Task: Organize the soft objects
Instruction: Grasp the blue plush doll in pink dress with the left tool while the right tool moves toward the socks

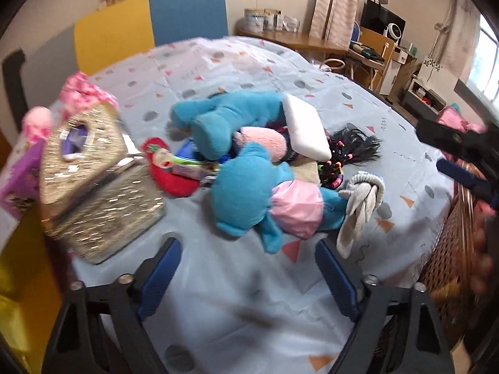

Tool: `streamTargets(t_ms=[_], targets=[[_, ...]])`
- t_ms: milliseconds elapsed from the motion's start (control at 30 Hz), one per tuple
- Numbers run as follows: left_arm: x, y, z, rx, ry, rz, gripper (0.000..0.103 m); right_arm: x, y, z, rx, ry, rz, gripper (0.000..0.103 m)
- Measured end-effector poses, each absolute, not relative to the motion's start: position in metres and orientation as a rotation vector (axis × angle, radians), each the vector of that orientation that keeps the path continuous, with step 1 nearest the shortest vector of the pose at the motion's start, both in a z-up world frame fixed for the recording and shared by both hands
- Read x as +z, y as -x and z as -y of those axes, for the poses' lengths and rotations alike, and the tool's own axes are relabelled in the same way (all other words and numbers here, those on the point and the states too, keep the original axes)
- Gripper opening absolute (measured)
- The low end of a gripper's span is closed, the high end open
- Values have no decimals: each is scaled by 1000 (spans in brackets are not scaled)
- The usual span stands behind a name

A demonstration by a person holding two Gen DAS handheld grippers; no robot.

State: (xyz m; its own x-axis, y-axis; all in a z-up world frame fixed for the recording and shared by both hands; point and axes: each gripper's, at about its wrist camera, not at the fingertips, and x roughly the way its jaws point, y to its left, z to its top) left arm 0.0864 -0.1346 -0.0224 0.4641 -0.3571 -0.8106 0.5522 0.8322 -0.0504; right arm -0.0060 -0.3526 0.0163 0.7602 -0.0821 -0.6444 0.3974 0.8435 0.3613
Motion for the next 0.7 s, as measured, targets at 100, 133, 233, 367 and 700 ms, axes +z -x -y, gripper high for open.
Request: streamTargets(t_ms=[100,133,233,367,700], targets=[[-31,-103,144,-552,-198,-969,79,12,4,355,-259,-540,-676,102],[-34,-109,147,-538,-185,-971,79,12,3,355,-256,-538,-675,102],[-36,-123,155,-514,-153,-962,85,11,0,353,-230,-539,-685,102],[-47,-138,170,-503,-174,-953,57,10,-1,353,-231,-539,-686,102],[-44,-130,141,-536,-75,-931,44,10,-3,351,-239,-533,-698,102]])
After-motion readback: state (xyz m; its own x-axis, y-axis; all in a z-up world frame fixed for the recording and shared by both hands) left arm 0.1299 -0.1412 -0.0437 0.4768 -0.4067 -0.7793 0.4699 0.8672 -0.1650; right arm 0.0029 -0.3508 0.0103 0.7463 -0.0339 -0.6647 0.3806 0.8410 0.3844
